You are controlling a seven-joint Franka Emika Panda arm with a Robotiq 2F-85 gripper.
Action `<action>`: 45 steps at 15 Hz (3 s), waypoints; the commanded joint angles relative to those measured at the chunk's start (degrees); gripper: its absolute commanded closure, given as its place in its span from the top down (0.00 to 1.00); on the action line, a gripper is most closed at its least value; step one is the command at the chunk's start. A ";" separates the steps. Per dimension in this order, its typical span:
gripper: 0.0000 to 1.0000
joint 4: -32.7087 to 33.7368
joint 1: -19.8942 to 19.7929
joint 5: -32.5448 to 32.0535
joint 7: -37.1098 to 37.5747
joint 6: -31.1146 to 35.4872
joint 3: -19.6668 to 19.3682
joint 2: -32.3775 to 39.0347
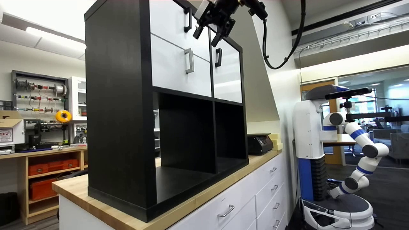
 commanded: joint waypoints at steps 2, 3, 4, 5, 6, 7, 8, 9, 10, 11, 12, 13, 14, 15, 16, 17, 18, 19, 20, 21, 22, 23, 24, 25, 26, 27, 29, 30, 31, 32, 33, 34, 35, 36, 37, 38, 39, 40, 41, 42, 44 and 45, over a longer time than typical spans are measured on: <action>1.00 1.35 -0.65 -1.52 1.60 2.16 -0.98 1.56; 1.00 1.34 -0.69 -1.60 1.63 2.35 -1.10 1.69; 1.00 1.22 -0.71 -1.56 1.56 2.61 -1.25 1.77; 1.00 1.20 -0.72 -1.55 1.57 2.79 -1.33 1.86; 1.00 1.27 -0.68 -1.56 1.61 2.79 -1.31 1.85; 1.00 1.26 -0.67 -1.53 1.57 2.93 -1.33 1.90; 1.00 1.34 -0.68 -1.45 1.49 3.15 -1.36 1.99; 1.00 1.40 -0.68 -1.42 1.45 3.25 -1.36 2.02; 1.00 1.51 -0.71 -1.34 1.40 3.44 -1.41 2.14; 1.00 1.50 -0.74 -1.23 1.28 3.66 -1.48 2.20; 1.00 1.49 -0.80 -1.06 1.08 4.06 -1.61 2.40; 1.00 1.46 -0.86 -0.99 1.00 4.36 -1.73 2.55; 1.00 1.46 -0.92 -0.87 0.92 4.79 -1.91 2.85; 1.00 1.45 -0.91 -0.74 0.80 5.09 -2.05 3.03; 1.00 1.46 -0.91 -0.56 0.70 5.45 -2.26 3.36; 1.00 1.46 -0.87 -0.54 0.62 5.79 -2.43 3.63; 1.00 1.50 -0.85 -0.43 0.55 6.09 -2.64 4.02; 1.00 1.56 -0.82 -0.46 0.57 6.27 -2.80 4.38; 1.00 1.67 -0.77 -0.37 0.46 6.39 -2.96 4.68; 1.00 1.73 -0.72 -0.35 0.42 6.51 -3.08 4.89; 1.00 2.12 -0.60 -0.37 0.41 6.43 -3.09 5.18; 1.00 2.28 -0.54 -0.31 0.35 6.53 -3.13 5.38; 1.00 2.65 -0.45 -0.34 0.39 6.49 -3.10 5.60; 1.00 3.03 -0.39 -0.33 0.40 6.45 -3.08 5.79; 1.00 3.49 -0.30 -0.36 0.42 6.36 -3.04 5.98; 1.00 3.91 -0.26 -0.33 0.35 6.39 -3.05 6.19; 1.00 5.03 -0.17 -0.42 0.43 6.22 -3.09 6.84; 1.00 5.58 -0.13 -0.45 0.49 6.11 -3.11 7.21; 1.00 5.97 -0.08 -0.46 0.52 6.01 -3.13 7.45; 1.00 6.25 -0.05 -0.43 0.51 6.05 -3.17 7.71; 1.00 6.45 -0.02 -0.42 0.54 6.12 -3.22 7.89; 1.00 6.37 -0.17 -0.10 0.23 6.75 -3.45 8.34; 1.00 6.52 -0.14 -0.02 0.20 6.76 -3.51 8.60; 1.00 6.38 -0.19 0.07 0.14 6.95 -3.66 8.87; 1.00 6.17 -0.24 0.21 0.03 7.15 -3.82 9.09; 1.00 6.03 -0.27 0.28 0.00 7.26 -3.97 9.27; 1.00 5.92 -0.29 0.39 -0.07 7.50 -4.15 9.50; 1.00 5.84 -0.30 0.50 -0.16 7.81 -4.34 9.80; 1.00 5.83 -0.29 0.55 -0.18 8.12 -4.52 10.11; 1.00 5.85 -0.30 0.64 -0.21 8.44 -4.70 10.44; 1.00 5.78 -0.28 0.79 -0.19 9.18 -5.03 11.02; 1.00 5.59 -0.27 1.01 -0.31 9.65 -5.14 11.19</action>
